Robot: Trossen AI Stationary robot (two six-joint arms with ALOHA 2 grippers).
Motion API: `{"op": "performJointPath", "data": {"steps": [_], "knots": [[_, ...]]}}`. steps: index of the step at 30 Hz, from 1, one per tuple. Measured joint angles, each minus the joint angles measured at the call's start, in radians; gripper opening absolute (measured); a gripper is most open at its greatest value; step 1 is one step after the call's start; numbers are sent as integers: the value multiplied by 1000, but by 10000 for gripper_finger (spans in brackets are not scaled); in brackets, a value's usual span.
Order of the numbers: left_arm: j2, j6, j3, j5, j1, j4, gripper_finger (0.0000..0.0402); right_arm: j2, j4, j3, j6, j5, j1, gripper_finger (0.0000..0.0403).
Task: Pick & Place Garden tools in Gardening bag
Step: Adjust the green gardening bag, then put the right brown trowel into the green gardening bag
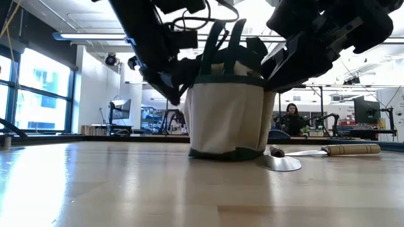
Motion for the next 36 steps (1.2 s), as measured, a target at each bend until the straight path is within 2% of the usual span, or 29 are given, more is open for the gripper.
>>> {"op": "performJointPath", "data": {"steps": [7, 14, 21, 27, 31, 36], "knots": [[-72, 14, 1, -32, 9, -66, 0, 30, 47, 0, 0, -47, 10, 3], [-115, -103, 0, -28, -15, -222, 0, -10, 4, 1, -30, -6, 19, 3], [-155, -264, -1, -16, -111, -371, 0, -145, -154, 1, -106, 71, 20, 3], [-179, -367, -1, 75, -246, -373, 0, -331, -420, 1, -102, 99, 5, 5], [-178, -444, -2, 74, -341, -364, 0, -429, -523, 1, -89, 120, -1, 35], [-178, -550, -1, 22, -429, -337, 0, -493, -648, 1, -46, 208, -9, 110]]}}
